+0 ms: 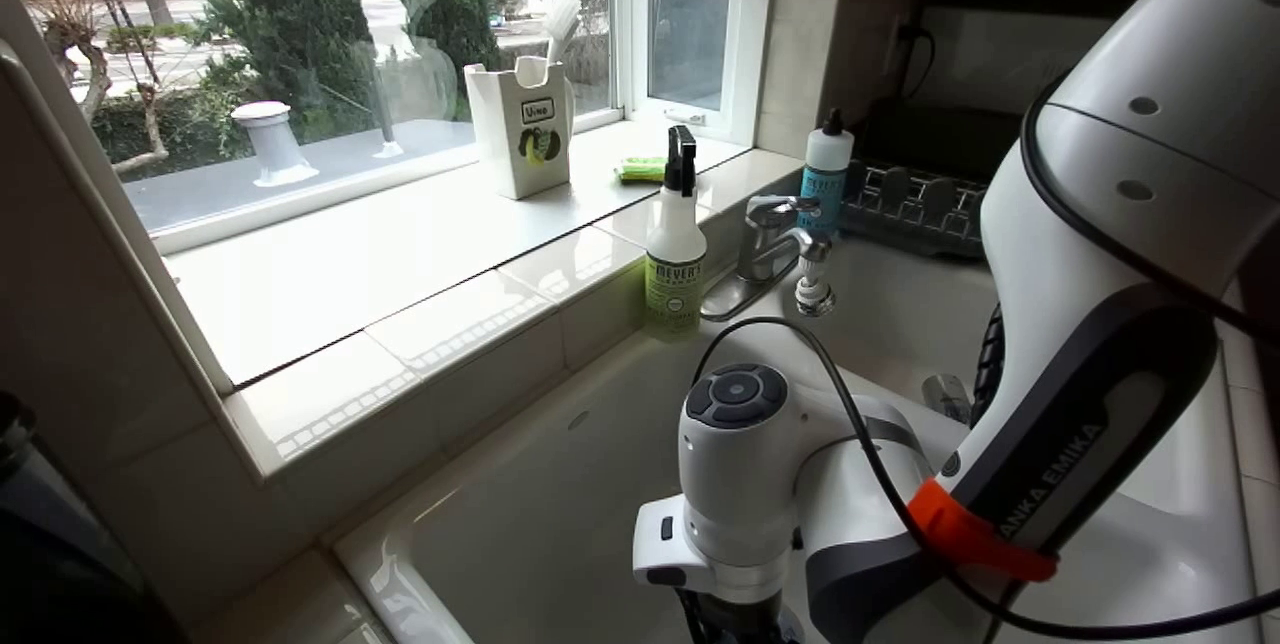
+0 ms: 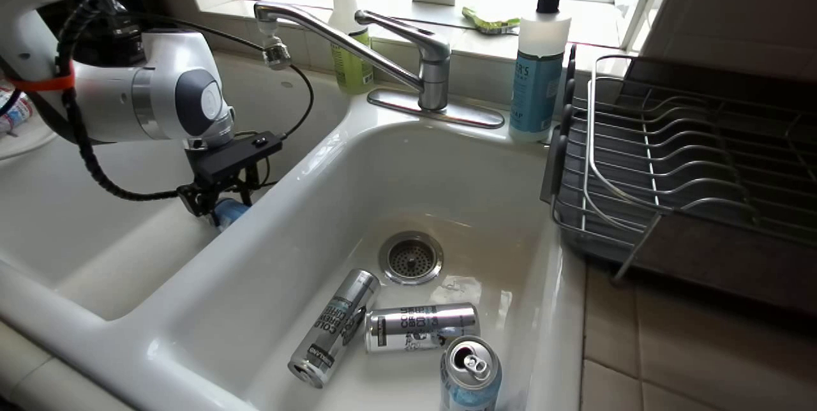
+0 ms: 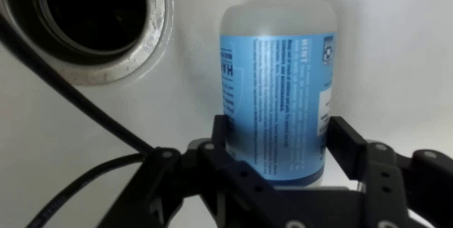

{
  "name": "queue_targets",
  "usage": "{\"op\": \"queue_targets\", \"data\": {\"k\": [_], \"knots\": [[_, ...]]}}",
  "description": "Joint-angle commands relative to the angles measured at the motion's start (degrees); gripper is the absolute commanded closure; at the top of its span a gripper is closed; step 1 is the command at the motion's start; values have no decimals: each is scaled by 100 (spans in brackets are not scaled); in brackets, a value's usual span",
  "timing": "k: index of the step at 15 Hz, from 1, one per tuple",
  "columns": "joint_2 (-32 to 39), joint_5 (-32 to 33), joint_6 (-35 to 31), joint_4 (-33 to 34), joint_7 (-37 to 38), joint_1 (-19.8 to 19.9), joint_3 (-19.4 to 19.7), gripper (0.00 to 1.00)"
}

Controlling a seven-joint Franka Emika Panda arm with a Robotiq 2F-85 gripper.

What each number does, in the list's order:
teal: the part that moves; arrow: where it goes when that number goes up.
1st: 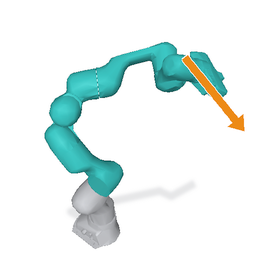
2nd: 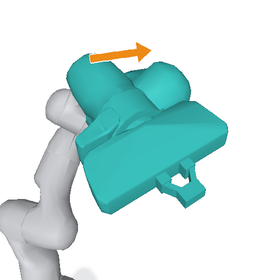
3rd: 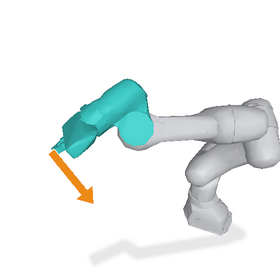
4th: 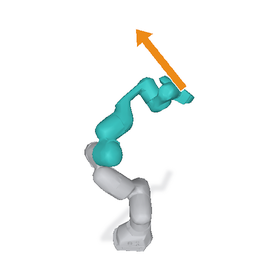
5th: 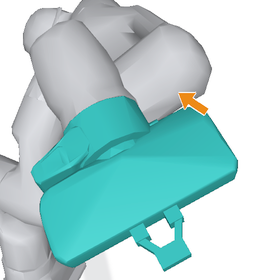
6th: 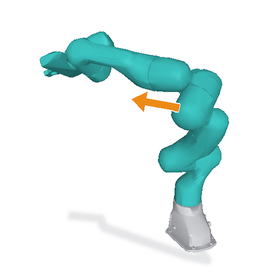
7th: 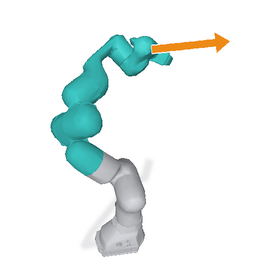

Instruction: Pick up the bottle from the left sink and put it on the window sill

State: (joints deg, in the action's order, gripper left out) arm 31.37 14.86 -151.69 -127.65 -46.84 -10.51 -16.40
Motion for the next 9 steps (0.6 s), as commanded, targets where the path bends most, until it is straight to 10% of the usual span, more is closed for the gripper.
{"op": "queue_targets", "data": {"k": [1,3,9], "knots": [[197,95,69,156,-110,22,-9,6],[239,104,82,173,-144,18,-1,40],[207,118,18,151,-135,27,0,55]]}}
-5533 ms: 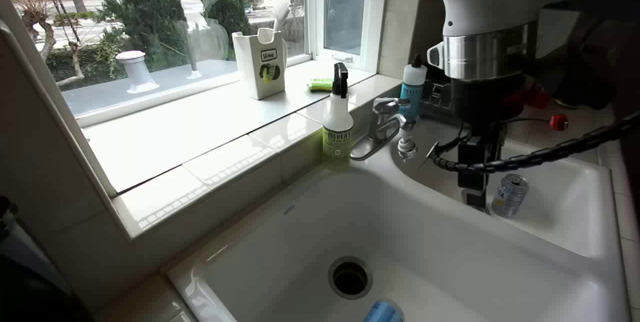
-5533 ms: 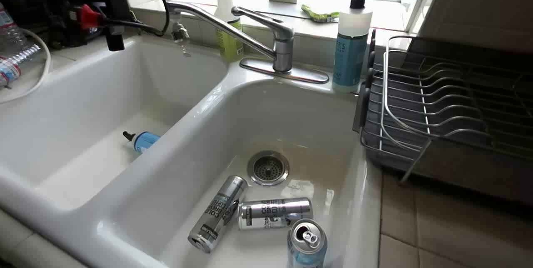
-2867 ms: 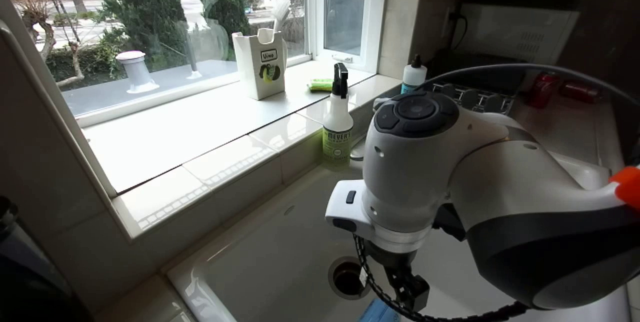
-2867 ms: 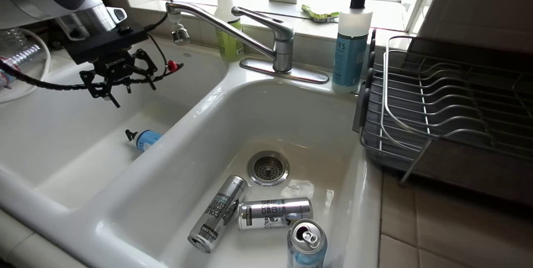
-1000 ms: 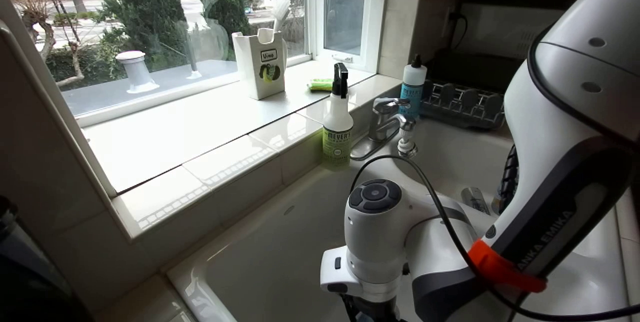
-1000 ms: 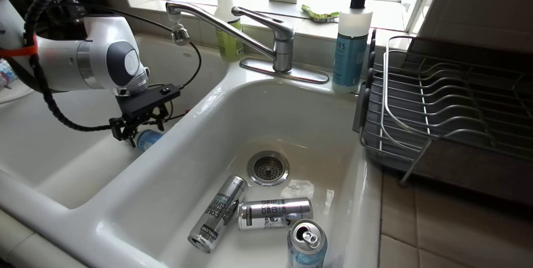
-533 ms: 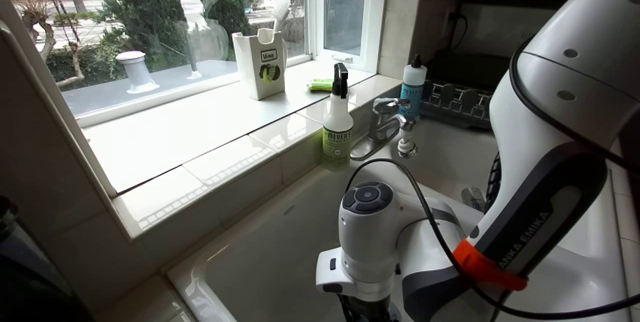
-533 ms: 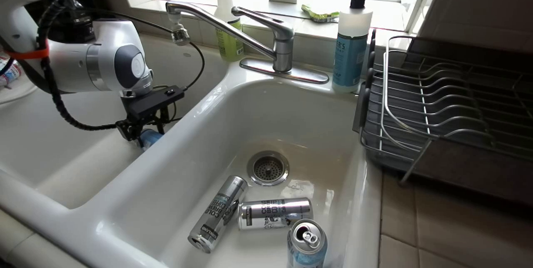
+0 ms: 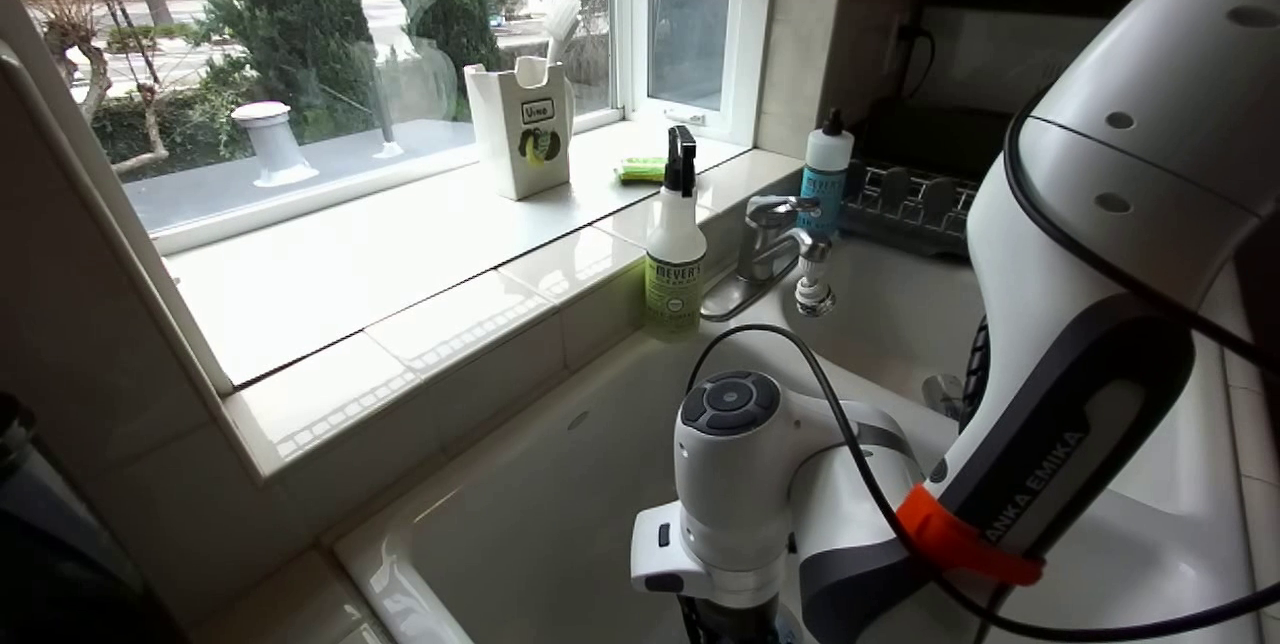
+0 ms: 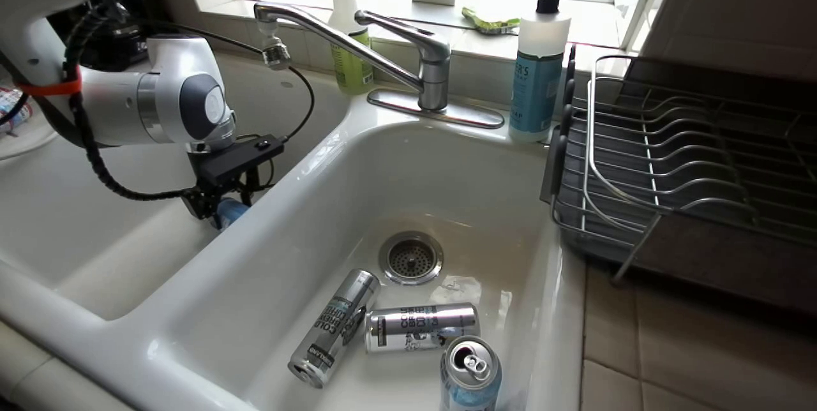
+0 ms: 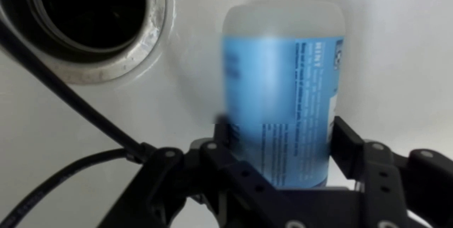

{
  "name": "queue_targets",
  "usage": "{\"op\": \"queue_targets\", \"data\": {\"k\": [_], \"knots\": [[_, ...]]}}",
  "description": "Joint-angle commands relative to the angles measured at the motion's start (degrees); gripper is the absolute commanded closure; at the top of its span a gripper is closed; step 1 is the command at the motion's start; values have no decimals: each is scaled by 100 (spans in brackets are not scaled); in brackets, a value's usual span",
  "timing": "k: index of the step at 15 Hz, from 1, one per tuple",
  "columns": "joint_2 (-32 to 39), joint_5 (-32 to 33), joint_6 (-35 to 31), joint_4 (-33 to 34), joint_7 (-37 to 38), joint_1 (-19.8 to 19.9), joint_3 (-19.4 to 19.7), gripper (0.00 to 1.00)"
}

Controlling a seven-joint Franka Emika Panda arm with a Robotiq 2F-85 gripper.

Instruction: Pick up the bottle from the left sink and put it on the window sill

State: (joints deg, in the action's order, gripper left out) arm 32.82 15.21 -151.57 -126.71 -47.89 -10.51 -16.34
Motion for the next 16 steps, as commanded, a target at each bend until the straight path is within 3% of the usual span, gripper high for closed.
{"op": "queue_targets", "data": {"k": [1,8,16], "knots": [[-13,79,-6,10,5,24,-3,56],[-608,-409,-294,-408,51,374,-333,56],[-1746,-1285,-1214,-1146,417,668,-842,56]]}}
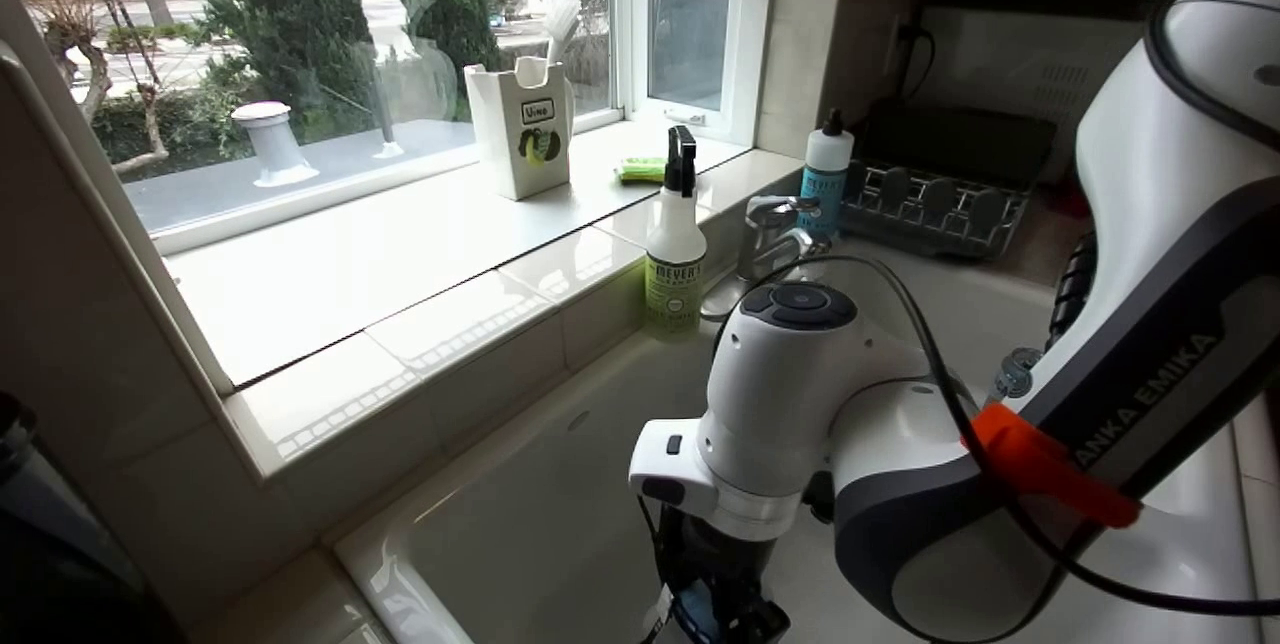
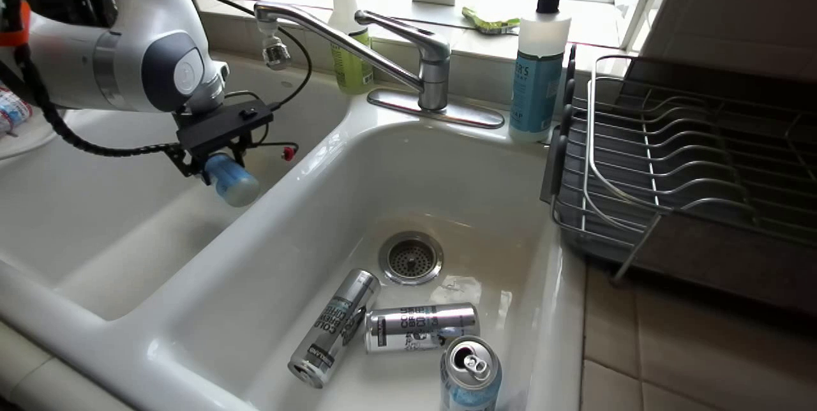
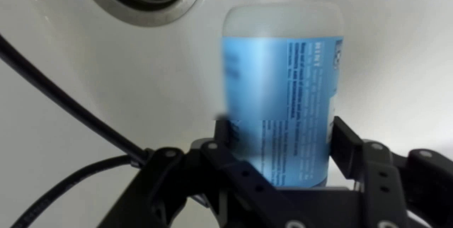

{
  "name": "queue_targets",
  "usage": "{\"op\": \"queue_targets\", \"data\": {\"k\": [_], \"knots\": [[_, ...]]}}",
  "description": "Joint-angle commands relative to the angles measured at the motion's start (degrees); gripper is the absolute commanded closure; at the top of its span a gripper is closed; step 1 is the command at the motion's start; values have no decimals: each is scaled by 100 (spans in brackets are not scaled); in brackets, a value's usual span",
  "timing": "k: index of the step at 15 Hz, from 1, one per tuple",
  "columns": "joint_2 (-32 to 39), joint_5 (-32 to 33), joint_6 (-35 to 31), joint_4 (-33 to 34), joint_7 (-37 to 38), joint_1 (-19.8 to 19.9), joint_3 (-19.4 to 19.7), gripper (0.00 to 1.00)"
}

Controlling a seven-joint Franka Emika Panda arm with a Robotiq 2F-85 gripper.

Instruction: Pick up the bottle from the left sink and put it on the window sill

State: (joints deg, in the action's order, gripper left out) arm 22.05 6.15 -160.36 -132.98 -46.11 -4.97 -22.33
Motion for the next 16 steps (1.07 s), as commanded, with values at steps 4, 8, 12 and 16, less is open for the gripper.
{"op": "queue_targets", "data": {"k": [4,8,12,16], "knots": [[-1331,-632,-764,-822,599,15,-391,56],[-1900,-1239,-1009,-958,884,91,-708,56],[-2149,-2665,-1459,-816,640,106,-1035,56],[-2076,-2821,-1565,-688,695,42,-988,31]]}}
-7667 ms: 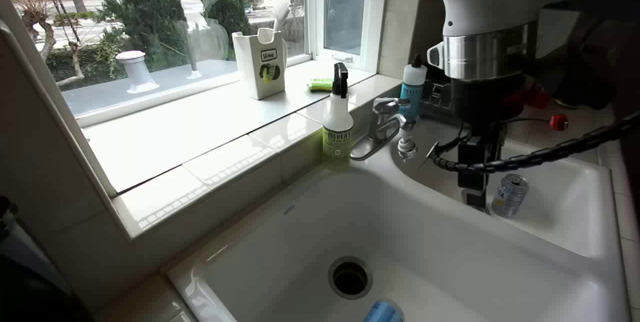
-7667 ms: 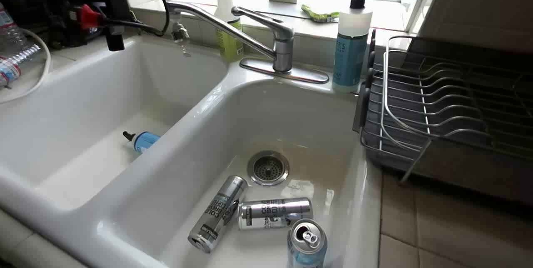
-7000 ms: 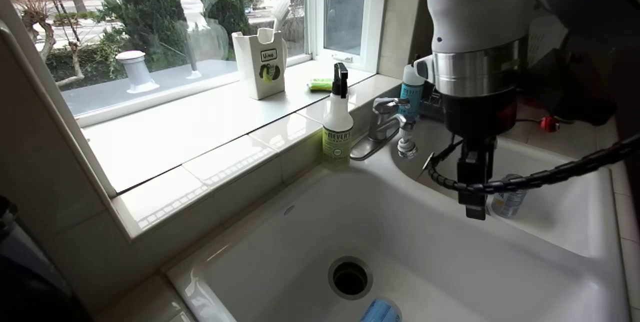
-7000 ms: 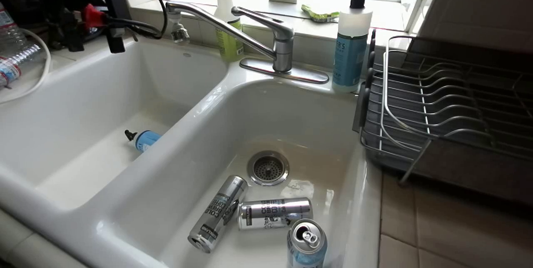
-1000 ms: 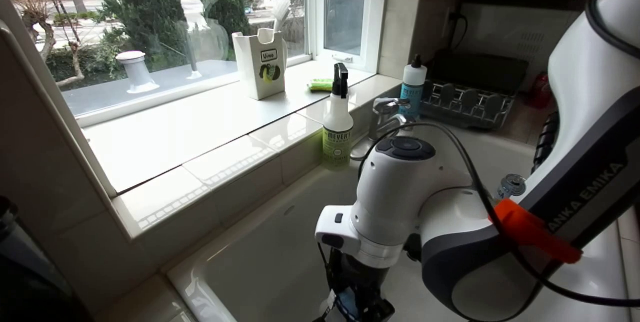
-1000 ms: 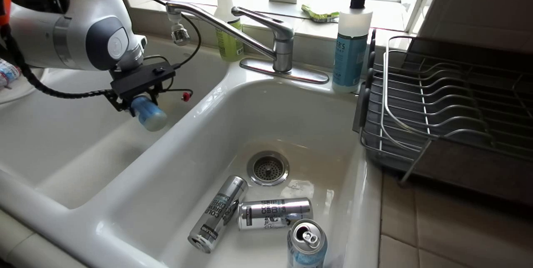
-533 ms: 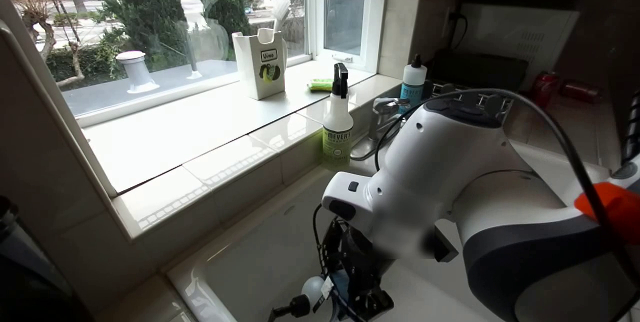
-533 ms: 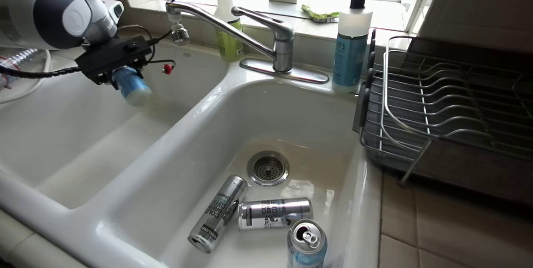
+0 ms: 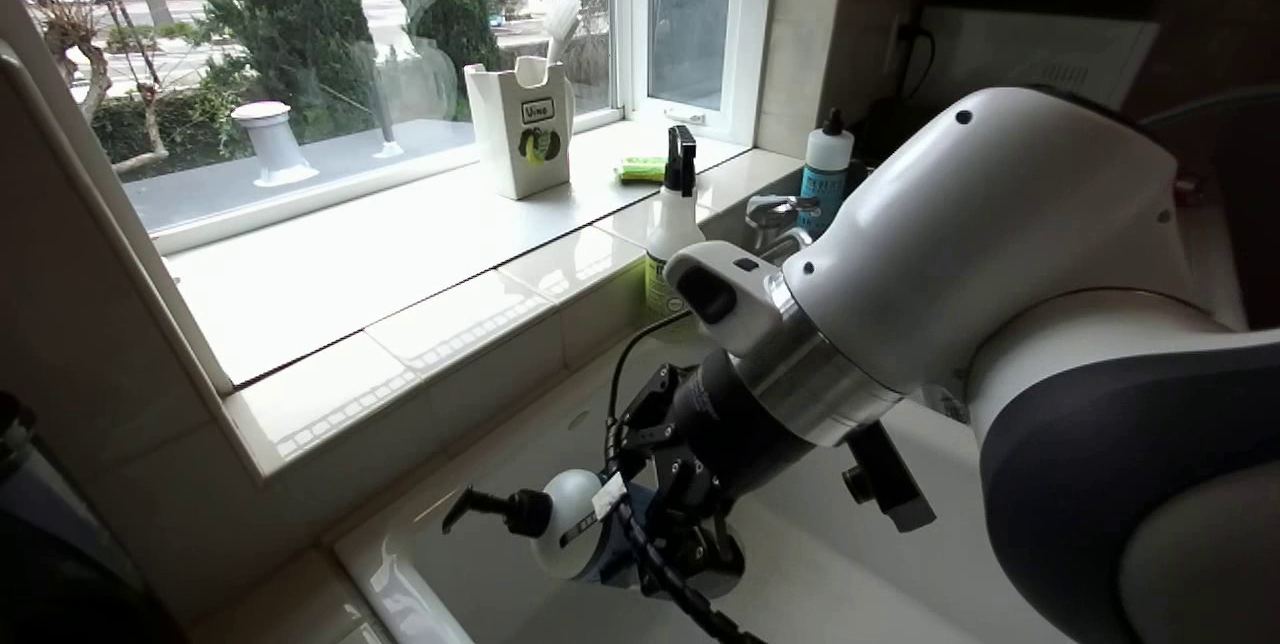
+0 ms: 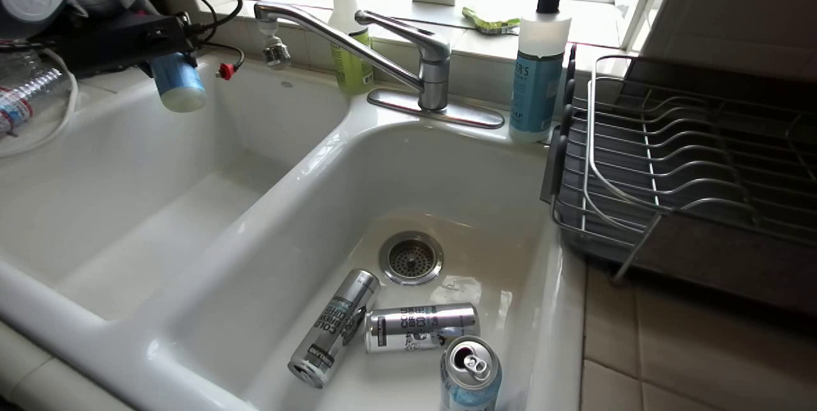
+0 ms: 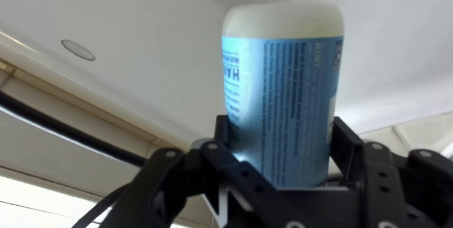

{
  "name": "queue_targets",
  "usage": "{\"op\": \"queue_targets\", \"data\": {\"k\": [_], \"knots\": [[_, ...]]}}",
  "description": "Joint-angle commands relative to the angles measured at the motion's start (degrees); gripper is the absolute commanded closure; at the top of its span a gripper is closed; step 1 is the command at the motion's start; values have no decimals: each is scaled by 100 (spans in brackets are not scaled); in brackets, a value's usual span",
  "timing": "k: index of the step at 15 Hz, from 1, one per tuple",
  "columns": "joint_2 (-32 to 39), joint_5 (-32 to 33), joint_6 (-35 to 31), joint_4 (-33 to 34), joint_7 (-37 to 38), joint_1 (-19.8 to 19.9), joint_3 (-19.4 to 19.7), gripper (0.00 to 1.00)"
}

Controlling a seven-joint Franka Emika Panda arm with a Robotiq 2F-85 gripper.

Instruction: Pick up the bottle from the left sink and put it on the window sill

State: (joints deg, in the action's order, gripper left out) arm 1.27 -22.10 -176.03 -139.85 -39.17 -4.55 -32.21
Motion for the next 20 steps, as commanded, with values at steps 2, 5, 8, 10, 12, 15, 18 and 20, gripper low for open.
{"op": "queue_targets", "data": {"k": [2,5,8,10,12,15,18,20], "knots": [[-45,-104,-11,4,-5,0,-10,31],[-44,-124,-11,4,-5,0,-10,56],[-130,-65,-699,6,-67,7,14,56],[-47,-123,-1156,114,-134,1,-5,56],[42,-105,-1552,229,-129,2,-19,56],[176,272,-2074,425,149,-53,86,56],[428,616,-2604,667,446,-25,150,56],[618,813,-2895,841,536,36,138,56]]}}
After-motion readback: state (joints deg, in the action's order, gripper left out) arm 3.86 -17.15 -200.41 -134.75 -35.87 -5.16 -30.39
